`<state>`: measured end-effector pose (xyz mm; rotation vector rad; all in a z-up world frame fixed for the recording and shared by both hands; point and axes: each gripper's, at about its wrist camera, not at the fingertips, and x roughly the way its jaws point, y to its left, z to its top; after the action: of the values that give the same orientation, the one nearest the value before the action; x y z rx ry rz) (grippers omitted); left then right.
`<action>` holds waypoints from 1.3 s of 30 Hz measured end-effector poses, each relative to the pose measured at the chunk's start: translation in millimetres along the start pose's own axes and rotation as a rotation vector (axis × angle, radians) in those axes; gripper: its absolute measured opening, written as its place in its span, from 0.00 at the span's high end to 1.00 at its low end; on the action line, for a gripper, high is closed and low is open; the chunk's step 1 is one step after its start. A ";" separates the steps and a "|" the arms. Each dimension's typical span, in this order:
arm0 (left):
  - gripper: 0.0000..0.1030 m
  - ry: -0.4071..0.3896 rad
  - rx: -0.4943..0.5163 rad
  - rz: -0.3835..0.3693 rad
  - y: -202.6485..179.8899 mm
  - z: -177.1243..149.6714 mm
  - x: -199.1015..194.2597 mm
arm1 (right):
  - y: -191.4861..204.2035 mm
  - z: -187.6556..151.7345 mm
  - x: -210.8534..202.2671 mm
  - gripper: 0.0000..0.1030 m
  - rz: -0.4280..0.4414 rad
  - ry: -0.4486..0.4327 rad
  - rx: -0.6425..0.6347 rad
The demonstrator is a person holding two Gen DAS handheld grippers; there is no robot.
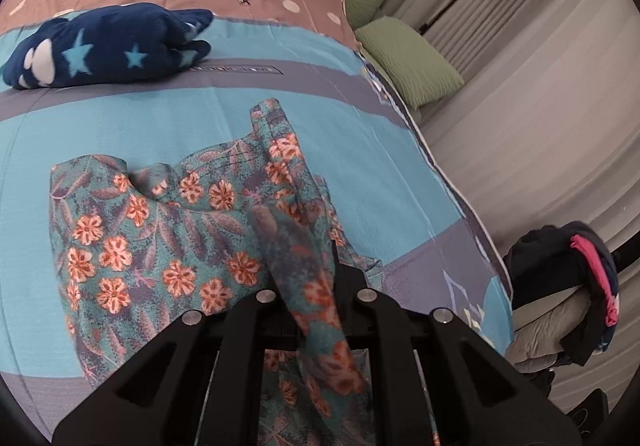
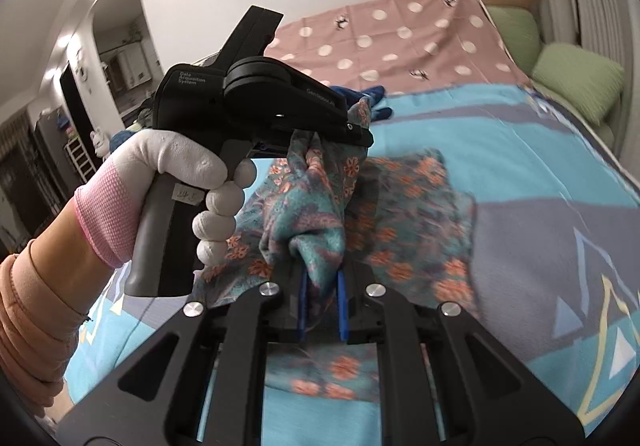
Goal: Fold small clothes
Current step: 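Lift the shirt edges with both grippers and fold them over the shirt, then open both grippers and release the folded teal shirt onto the bed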
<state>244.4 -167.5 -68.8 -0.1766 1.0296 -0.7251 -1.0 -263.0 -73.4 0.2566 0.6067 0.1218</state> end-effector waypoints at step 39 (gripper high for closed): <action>0.58 -0.120 0.263 0.182 -57.0 -40.7 -50.3 | -75.1 -47.7 -18.0 0.80 0.017 0.144 0.268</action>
<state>168.6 -171.4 -27.9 0.0996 0.8155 -0.6688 -40.4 -328.9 -121.8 0.5158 0.7651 0.0750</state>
